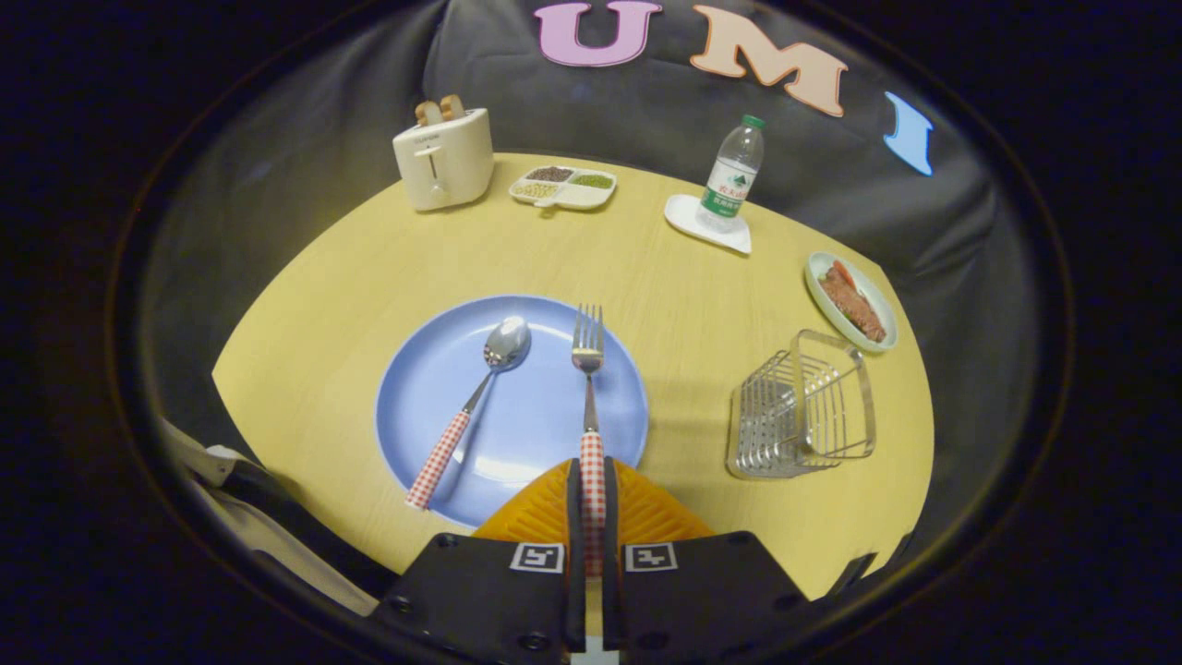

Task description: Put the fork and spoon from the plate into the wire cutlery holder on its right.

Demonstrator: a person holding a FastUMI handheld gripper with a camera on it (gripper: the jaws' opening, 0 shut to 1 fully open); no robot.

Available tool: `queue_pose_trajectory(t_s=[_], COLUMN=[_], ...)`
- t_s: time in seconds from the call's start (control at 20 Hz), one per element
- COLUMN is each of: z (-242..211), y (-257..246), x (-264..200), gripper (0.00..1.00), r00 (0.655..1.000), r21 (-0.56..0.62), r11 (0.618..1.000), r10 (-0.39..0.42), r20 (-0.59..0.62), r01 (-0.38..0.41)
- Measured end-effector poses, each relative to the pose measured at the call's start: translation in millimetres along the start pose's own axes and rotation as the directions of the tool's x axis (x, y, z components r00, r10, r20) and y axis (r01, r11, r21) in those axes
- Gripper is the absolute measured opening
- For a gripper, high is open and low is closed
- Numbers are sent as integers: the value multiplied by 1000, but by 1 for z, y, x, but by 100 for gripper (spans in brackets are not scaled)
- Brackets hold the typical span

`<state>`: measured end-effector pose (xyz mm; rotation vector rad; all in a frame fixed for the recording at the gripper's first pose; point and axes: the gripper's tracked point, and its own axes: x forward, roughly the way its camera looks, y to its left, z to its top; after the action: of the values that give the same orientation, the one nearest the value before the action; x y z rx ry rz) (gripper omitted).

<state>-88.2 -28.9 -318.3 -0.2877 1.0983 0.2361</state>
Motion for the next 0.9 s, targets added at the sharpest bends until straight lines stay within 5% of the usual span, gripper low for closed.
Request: queue_pose_trajectory(t_s=[0.9], z=[40], y=[-131], x=[-53], gripper=[10], r00=[994], r21=[-67], r11=[991], r10=[113], r20=[-7], r01=[-114])
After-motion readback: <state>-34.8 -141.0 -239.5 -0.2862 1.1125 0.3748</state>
